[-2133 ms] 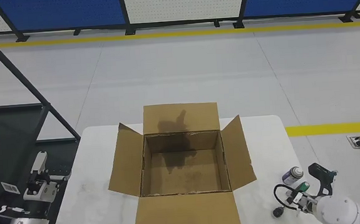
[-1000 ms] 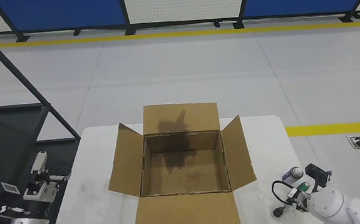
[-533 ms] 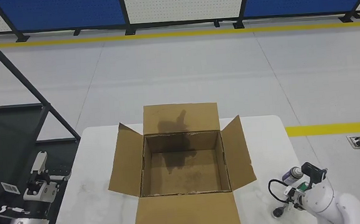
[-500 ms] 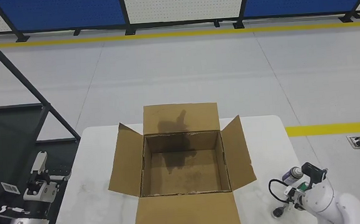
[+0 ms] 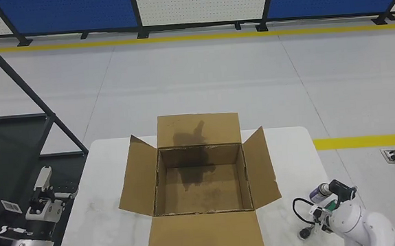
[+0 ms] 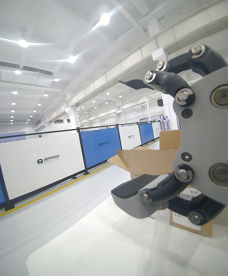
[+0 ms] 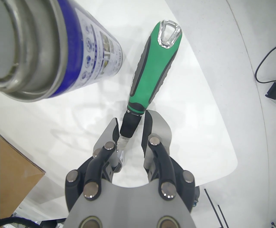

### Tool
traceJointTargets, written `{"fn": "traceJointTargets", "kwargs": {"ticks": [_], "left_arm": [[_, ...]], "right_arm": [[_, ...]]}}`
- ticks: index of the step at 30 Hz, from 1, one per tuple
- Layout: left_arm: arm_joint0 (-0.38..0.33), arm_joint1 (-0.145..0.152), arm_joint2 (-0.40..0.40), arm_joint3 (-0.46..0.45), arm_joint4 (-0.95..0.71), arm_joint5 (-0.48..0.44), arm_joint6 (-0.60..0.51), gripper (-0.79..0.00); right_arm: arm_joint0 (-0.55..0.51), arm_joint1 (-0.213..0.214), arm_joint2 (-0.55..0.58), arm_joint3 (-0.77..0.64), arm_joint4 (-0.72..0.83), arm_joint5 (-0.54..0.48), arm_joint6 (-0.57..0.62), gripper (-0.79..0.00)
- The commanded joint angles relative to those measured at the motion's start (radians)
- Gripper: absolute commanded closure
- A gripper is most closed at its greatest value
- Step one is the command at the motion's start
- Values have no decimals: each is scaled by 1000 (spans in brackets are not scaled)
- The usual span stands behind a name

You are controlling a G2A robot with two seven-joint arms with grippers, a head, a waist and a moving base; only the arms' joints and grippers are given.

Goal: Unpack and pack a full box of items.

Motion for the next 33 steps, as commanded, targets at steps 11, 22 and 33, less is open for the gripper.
{"fn": "traceJointTargets", "kwargs": {"ticks": [11,22,33], "left_arm": [[0,0,0,0,0,0,0,-785],[0,0,0,0,0,0,0,-785],[0,0,0,0,0,0,0,-785]], "right_arm": [[49,-78,58,35,-123,-54,54,-249],[80,-155,117,43,-234,-101,101,-200],[96,-218,174,10,-301,-138,138,0]]}}
